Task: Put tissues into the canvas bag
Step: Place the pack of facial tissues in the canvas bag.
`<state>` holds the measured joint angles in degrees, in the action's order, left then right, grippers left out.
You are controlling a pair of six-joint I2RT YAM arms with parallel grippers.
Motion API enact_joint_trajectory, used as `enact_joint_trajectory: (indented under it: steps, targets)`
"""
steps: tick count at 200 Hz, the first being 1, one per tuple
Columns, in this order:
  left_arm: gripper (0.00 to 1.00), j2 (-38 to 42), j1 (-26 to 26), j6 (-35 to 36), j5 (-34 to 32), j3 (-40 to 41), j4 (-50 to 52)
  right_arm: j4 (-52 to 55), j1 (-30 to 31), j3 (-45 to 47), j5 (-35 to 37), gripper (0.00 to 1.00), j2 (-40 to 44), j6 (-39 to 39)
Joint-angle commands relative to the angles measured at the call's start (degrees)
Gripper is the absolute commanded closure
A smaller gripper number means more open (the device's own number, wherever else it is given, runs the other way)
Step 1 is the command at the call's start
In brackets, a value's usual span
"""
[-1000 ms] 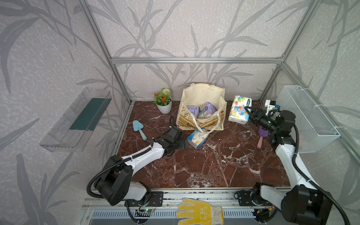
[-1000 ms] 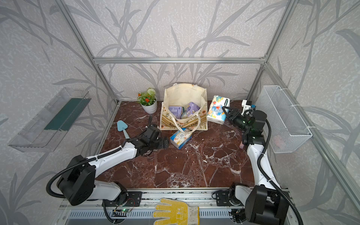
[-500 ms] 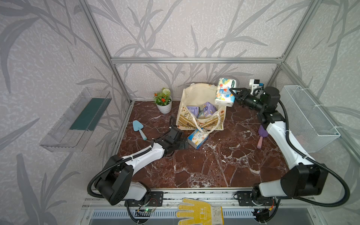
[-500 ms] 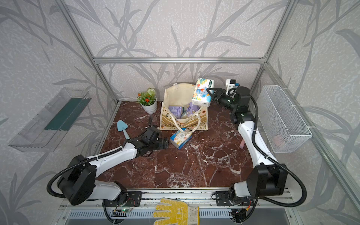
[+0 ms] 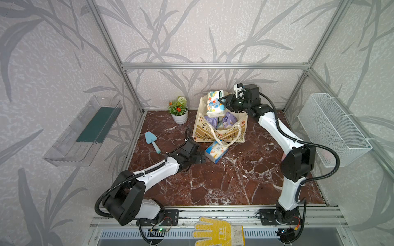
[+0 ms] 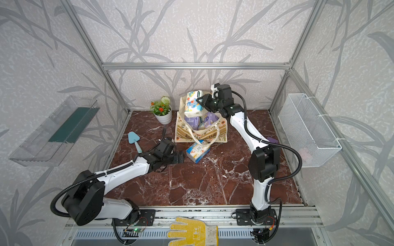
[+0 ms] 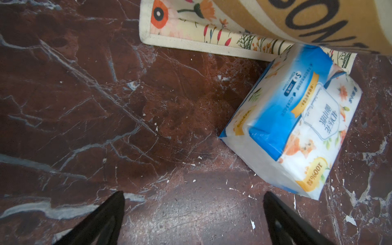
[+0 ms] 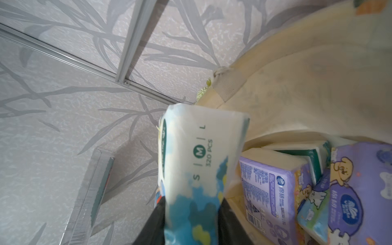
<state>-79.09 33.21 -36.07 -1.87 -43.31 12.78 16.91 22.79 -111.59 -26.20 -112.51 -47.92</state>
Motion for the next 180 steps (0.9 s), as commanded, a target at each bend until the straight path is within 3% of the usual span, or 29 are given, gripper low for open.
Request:
enact_joint_trajectory:
  steps: [1, 98, 180]
  targets:
    - [0.01, 2.1, -0.5, -0.3, -0.9, 0.9, -0.1, 5.7, 0.8, -3.3, 5.4, 0.63, -1.9, 4.0]
    - [0.01, 3.5, -1.7, 0.5, -0.5, 1.4, 0.1, 4.5, 2.3, -1.1, 5.4, 0.63, -5.8, 3.3]
    - [0.01, 4.0, -2.0, 0.4, -0.7, 1.7, 0.2, 13.0, 5.7, -9.7, 6.0, 0.63, -15.2, 8.2]
